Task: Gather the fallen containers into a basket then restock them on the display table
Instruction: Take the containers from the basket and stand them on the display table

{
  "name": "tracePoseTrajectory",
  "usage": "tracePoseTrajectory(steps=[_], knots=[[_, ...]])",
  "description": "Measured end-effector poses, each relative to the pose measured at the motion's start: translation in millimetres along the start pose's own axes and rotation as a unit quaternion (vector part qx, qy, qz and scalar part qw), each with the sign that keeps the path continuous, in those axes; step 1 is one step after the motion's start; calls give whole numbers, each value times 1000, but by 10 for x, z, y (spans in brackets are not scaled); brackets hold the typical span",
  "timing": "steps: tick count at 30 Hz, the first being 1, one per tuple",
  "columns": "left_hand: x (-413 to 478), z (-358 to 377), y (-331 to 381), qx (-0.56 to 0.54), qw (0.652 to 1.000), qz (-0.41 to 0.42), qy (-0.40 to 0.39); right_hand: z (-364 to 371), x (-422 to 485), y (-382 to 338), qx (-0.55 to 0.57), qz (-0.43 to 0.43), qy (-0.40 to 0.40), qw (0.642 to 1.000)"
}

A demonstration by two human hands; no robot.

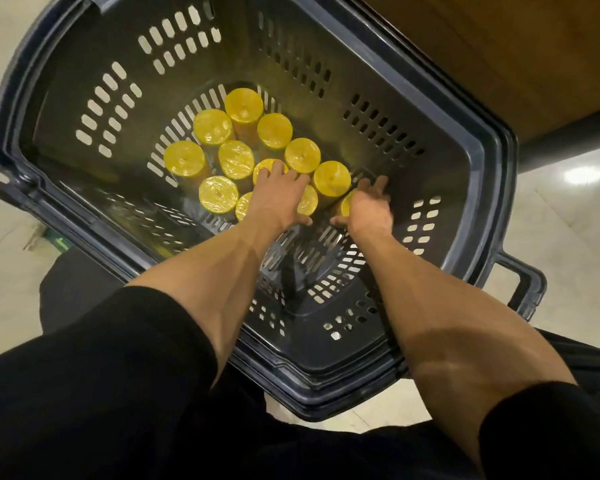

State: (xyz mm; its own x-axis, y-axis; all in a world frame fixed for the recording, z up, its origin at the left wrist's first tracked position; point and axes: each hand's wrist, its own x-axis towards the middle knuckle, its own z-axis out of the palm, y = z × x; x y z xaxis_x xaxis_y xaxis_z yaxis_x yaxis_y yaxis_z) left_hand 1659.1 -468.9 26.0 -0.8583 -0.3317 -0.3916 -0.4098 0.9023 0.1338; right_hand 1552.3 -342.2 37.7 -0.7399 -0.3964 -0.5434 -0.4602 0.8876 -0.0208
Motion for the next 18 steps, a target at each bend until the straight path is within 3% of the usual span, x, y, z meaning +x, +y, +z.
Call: tracePoseTrajectory(steps=[5,9,18], knots=[[-14,-103,4,12,1000,-6,-15,-11,-18,19,4,-12,-6,1000],[-231,-324,53,-44,997,-46,-33,-237,-233,24,22,-23,-6,999],[-1408,-1645,102,-178,974,-134,-30,-1451,-1329,39,63,-45,-18,997]])
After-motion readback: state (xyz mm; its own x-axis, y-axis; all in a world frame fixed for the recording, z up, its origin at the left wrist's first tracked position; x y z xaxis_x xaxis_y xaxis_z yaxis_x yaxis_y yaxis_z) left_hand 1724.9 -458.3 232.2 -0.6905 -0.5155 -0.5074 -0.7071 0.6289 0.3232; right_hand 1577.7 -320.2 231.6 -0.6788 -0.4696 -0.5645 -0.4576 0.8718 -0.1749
